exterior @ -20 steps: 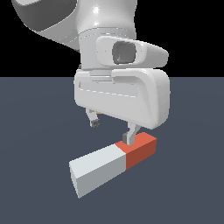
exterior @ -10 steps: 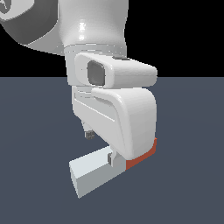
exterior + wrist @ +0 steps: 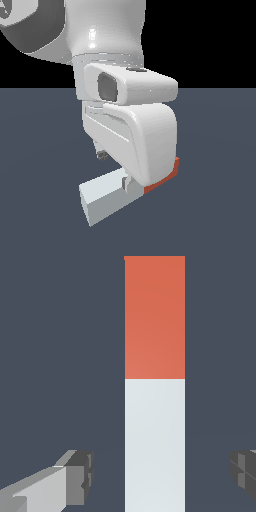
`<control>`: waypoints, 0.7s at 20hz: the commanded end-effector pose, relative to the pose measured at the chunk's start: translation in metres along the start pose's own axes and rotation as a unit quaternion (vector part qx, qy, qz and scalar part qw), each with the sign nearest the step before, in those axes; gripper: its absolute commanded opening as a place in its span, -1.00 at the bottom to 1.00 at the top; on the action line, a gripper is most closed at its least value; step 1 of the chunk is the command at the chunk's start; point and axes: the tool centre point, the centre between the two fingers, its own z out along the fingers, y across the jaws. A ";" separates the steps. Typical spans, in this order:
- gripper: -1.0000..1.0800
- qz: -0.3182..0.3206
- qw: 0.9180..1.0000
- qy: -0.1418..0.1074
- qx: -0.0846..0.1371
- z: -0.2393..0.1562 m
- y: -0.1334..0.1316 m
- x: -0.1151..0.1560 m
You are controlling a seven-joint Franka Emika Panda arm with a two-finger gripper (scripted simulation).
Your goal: Insert the peg into the horizontal hole in a box.
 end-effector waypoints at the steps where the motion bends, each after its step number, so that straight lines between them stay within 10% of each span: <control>1: 0.92 0.000 1.000 0.000 0.000 0.005 0.000 0.000; 14: 0.92 -0.001 1.000 0.000 0.000 0.049 0.000 0.000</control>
